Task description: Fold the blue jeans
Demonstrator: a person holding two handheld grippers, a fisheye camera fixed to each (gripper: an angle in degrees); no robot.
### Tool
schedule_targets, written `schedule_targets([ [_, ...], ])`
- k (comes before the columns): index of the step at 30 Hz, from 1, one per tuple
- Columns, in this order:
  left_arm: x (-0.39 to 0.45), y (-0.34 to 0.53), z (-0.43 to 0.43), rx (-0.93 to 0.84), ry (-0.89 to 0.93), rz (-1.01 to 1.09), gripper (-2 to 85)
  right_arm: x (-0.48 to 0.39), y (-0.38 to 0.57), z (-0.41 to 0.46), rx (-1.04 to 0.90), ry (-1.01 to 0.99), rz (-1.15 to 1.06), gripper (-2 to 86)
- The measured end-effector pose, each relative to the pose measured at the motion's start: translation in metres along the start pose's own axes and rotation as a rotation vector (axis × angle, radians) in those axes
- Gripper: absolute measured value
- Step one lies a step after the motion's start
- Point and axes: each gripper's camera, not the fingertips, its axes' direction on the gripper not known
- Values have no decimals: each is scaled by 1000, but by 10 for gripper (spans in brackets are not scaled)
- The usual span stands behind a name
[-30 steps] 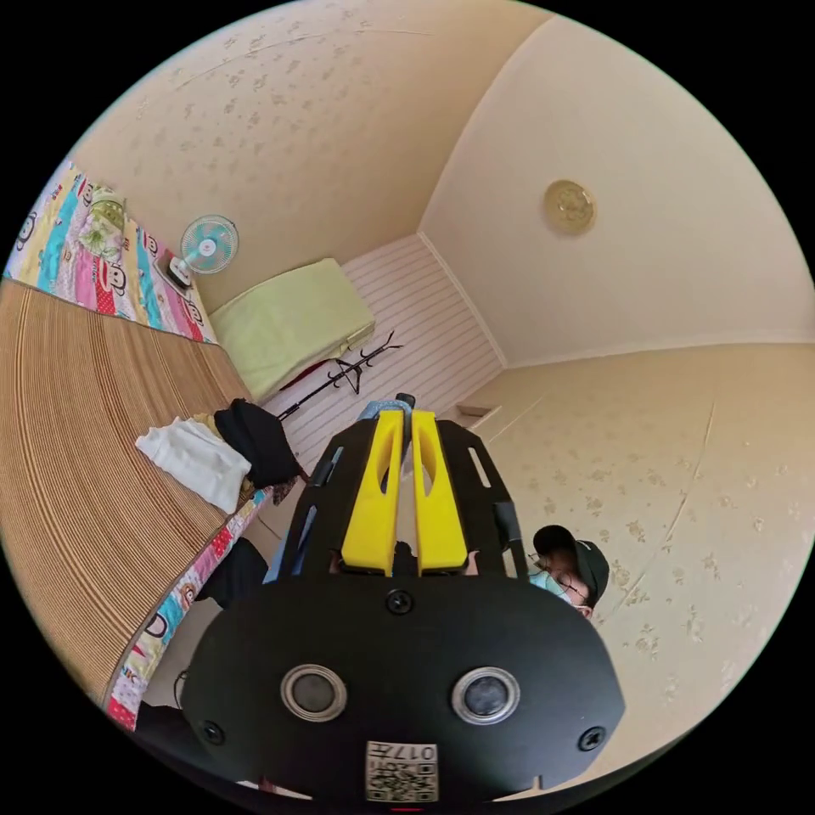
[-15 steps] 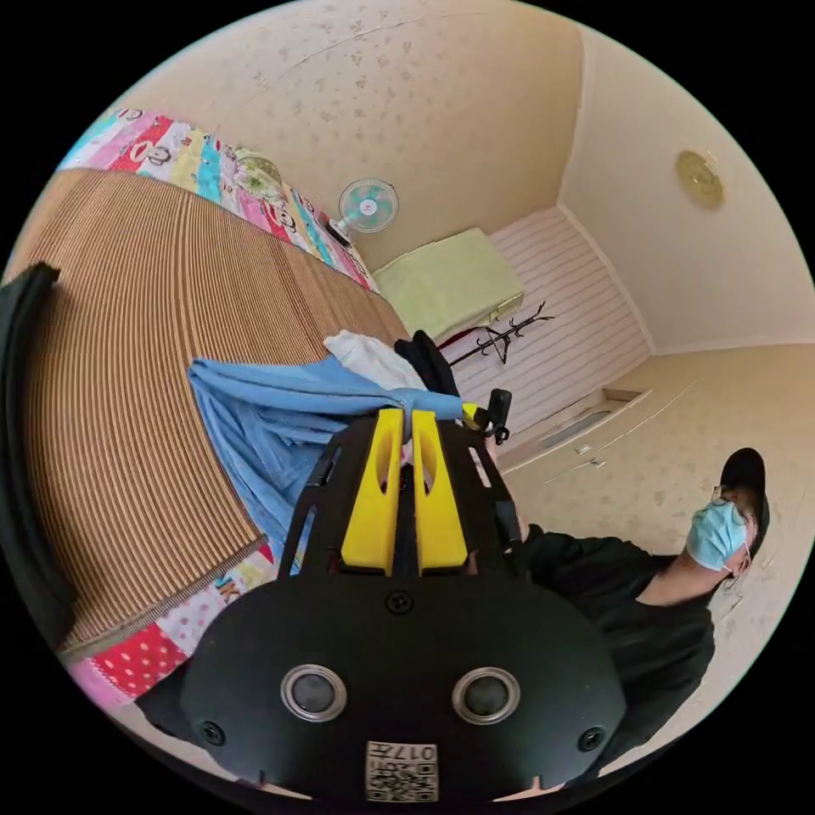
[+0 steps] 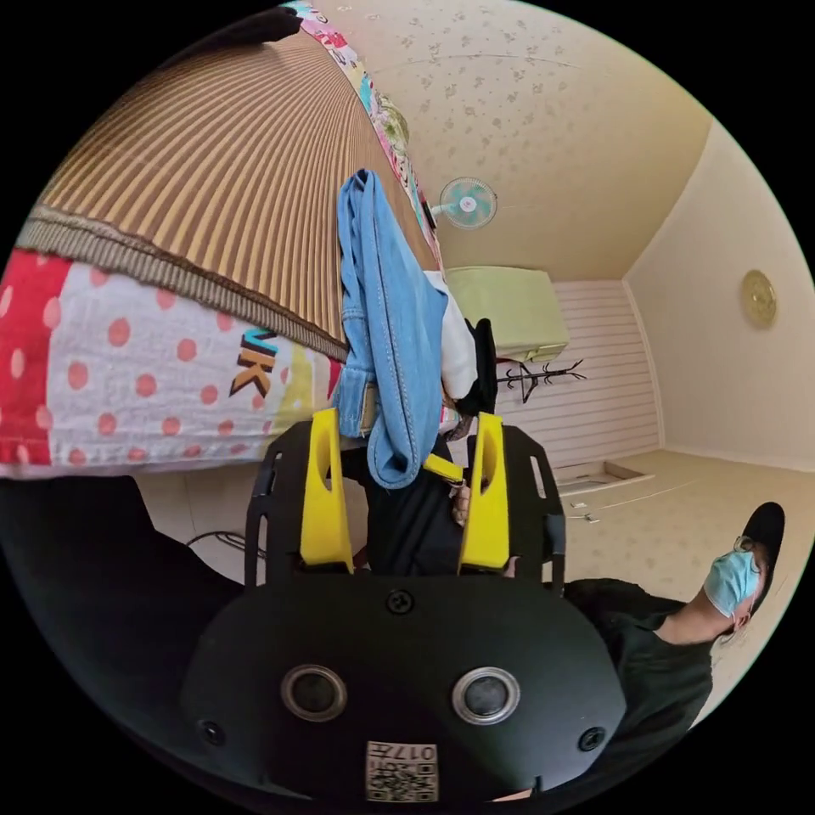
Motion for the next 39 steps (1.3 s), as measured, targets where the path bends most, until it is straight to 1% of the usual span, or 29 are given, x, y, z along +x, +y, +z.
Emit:
schedule_targets([
  [1,2,-5,1,0,-14,-10,167,2,0,-1,19,-14,31,200],
  [3,8,-16,-7,12,-106,-84,114,5,2,-10,50,-18,88,202],
  [4,9,-17,-9,15,-89,-92,100,5,5,-21,69,-16,131,203],
  [6,-1,-15,-15,19,106,-133,80,-7,12,-41,106,23,145,207],
  [7,-3,-13,-15,19,141,-144,79,-22,16,-53,111,84,130,211],
  [8,-7,-8,-17,16,166,-164,78,-40,20,-62,102,156,110,217],
  [11,-12,2,-27,37,170,-185,78,-83,34,-82,82,269,59,227],
  [14,-19,1,-43,76,222,-210,80,-101,44,-91,38,341,45,234],
  [16,-20,-4,-58,86,211,-223,87,-95,41,-94,4,326,59,236],
  [17,-18,-7,-74,111,187,-209,98,-90,39,-98,-14,261,74,237],
  [19,-9,-5,-109,199,106,-169,115,-86,35,-106,-16,213,92,236],
  [21,4,-3,-153,318,32,-112,125,-84,32,-113,-26,246,114,235],
  [22,5,-5,-159,326,29,-103,127,-83,32,-117,-30,236,129,235],
  [25,5,-27,-155,227,46,-72,162,-82,33,-130,-27,174,165,232],
  [29,10,-32,-153,228,-31,-33,164,-98,40,-150,-56,199,159,235],
  [32,9,-26,-161,207,-53,-42,164,-110,49,-174,-50,224,151,237],
  [36,14,14,-198,342,-137,-38,161,-117,56,-204,-35,193,157,234],
  [38,6,15,-208,329,-146,-48,172,-124,61,-222,-25,181,154,232],
  [39,-1,9,-211,291,-117,-50,196,-125,63,-226,-24,177,153,231],
])
